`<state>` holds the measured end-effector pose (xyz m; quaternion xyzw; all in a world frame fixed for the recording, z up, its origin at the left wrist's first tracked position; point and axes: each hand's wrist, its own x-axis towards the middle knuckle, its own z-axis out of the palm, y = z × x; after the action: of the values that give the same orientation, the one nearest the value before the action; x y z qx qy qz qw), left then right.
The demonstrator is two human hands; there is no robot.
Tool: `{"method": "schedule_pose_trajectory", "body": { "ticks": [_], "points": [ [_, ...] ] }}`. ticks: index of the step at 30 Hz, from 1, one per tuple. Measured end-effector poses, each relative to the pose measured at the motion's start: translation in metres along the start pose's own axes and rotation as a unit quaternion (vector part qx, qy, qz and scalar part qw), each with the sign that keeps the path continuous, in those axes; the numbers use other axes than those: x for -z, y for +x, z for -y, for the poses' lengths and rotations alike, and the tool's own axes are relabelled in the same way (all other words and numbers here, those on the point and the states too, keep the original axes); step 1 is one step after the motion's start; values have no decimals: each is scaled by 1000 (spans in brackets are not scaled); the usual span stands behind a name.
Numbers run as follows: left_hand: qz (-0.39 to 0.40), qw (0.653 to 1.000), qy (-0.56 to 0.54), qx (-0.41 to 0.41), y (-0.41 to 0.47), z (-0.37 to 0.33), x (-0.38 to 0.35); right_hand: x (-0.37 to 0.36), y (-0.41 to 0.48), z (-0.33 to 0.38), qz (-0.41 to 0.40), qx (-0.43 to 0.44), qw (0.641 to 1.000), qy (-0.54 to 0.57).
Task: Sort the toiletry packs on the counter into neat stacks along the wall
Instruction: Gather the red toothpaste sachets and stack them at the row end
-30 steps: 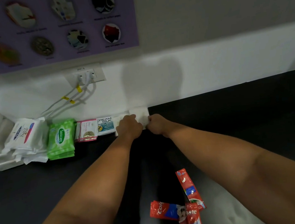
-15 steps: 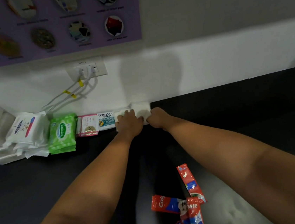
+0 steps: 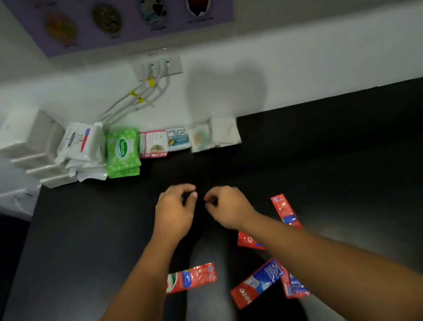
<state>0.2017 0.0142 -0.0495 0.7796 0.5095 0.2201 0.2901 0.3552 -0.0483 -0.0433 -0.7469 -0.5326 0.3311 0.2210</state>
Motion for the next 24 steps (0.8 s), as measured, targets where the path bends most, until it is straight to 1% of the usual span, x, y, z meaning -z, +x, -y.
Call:
{"method": "schedule_pose_trajectory", "body": {
  "ticks": [3, 6, 8, 12, 17, 20, 24],
  "points": [
    [47, 999, 22, 13, -47, 30, 9, -33, -34, 7, 49, 6, 998, -39],
    [86, 993, 79, 11, -85, 60, 15, -60, -60, 12, 71, 20, 993, -92],
    [113, 989, 97, 2, -106, 77, 18, -75, -74, 13, 81, 22, 988, -133],
    [149, 983, 110, -14, -133, 94, 21, -98, -94, 8, 73, 22, 974, -213],
    [168, 973, 151, -42, -135, 90, 23, -102, -97, 14, 75, 24, 961, -264],
    [169, 976, 130, -55, -130, 85, 25, -98, -97, 14, 77, 32, 961, -265],
    [141, 988, 42, -55, -126, 83, 27, -86, -97, 8, 50, 62, 966, -248]
  ]
}}
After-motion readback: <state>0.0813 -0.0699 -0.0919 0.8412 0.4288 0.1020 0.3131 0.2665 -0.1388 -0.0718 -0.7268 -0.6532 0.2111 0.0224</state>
